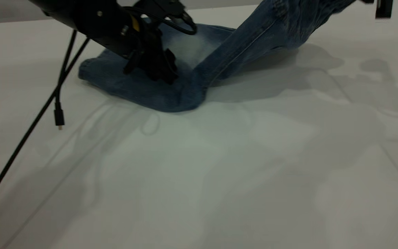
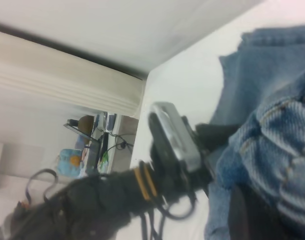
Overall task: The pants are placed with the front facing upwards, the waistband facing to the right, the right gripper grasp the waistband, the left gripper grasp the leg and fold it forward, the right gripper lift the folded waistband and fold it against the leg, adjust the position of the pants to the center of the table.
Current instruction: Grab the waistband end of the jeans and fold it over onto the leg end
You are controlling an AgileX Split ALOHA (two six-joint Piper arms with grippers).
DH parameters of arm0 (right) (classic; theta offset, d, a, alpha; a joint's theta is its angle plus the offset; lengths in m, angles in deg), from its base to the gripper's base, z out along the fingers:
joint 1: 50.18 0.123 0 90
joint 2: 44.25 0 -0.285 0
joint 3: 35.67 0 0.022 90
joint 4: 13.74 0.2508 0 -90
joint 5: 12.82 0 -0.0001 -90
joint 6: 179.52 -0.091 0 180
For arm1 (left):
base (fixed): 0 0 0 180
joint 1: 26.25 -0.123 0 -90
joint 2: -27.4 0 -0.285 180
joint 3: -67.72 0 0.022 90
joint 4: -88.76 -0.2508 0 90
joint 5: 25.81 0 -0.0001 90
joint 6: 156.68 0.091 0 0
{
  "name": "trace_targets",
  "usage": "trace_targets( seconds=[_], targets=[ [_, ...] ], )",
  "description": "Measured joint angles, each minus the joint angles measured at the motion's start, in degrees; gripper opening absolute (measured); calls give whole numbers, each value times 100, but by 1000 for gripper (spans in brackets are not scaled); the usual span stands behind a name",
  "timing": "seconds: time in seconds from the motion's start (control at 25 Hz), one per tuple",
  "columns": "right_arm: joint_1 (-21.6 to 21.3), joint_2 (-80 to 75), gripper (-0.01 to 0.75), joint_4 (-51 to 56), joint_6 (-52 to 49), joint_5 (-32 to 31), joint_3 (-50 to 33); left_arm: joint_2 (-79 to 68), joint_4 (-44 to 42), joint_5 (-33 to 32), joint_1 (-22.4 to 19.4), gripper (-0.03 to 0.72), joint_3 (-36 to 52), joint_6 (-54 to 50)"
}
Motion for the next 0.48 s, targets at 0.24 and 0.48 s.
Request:
trace_targets(
  seconds=[0.24, 0.48],
  targets=[
    [0, 282, 81, -4, -5, -6, 10, -13, 0, -58, 407, 387, 6, -319],
    [0, 471, 81, -4, -154, 6, 10, -18, 0, -100, 859, 387, 9, -483]
  ],
)
